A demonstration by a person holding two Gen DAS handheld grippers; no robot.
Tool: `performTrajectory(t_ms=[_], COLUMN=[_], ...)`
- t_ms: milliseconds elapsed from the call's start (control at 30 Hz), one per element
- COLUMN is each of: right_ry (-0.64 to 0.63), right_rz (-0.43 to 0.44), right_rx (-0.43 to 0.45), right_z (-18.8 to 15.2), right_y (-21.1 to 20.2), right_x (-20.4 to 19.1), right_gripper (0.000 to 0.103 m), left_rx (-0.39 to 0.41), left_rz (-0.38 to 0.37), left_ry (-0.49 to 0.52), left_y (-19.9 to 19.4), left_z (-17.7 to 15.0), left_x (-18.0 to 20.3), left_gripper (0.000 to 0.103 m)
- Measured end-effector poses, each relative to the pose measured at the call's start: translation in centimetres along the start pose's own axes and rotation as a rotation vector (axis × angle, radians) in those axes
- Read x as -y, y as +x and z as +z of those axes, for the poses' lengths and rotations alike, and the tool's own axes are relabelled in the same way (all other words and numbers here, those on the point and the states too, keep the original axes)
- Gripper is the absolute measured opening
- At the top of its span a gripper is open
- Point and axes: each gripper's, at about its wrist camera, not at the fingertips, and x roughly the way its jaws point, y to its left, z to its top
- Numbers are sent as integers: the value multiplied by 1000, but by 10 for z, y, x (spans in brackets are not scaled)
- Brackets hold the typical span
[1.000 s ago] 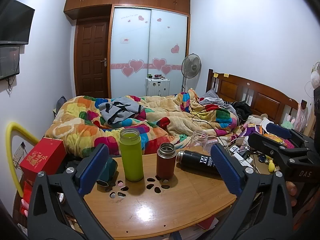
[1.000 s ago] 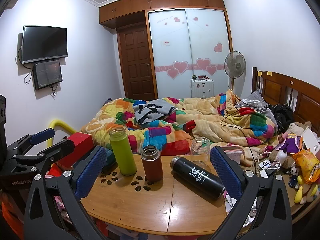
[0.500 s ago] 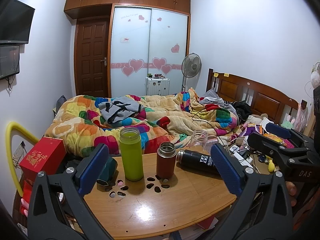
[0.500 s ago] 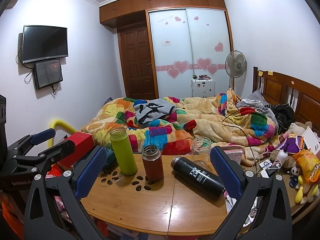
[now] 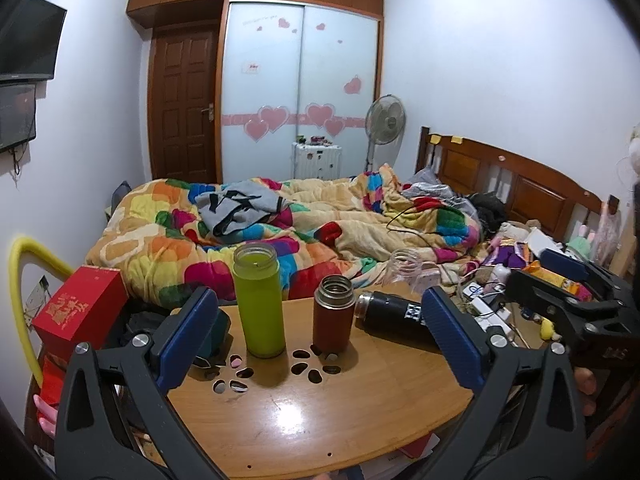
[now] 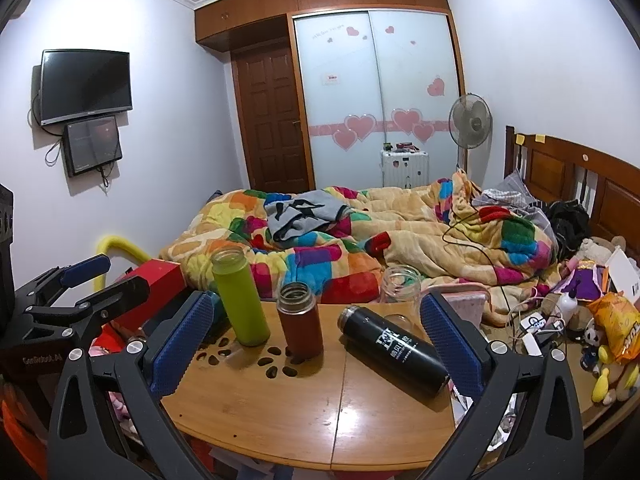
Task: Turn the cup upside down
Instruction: 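Move the left gripper to the red thermos cup and close around it, then lift the red thermos cup off the table with the left gripper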
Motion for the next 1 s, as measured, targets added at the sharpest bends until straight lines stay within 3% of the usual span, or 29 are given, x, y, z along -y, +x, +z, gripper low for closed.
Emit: performTrajectory(t_ms=[100,333,533,633,700,767,800,1000], right_ry=[11,46,88,102,100,94,92,75], right_rz=[-14,-48,-53,-51,-52,-52,-51,-46], right_rx=[-25,-96,-167,-203,-227,-246,-255,-279], right_z=[-5,-21,-34,-43,-49,-53,-56,-70], right_y=[10,32,53,63,70,77,79,90], right_x=[13,45,72,78,82,82,83,81], right_gripper=[103,103,103,103,103,103,103,103], left_rx=[-52,-233,-298,-322,-337,-356,-365,-378], left_rz=[7,-64,-66,-60,-50,-39,-36,-74], left_ry=[-6,-13,-24,-20,-15,-14,-17,-46], left_y=[28,122,190,221,236,248,252,239], left_z=[-8,-41,-51,-51,-51,-52,-53,-55], left_x=[1,8,14,17,19,19,19,8], left_gripper=[103,103,102,88,86,68,65,61])
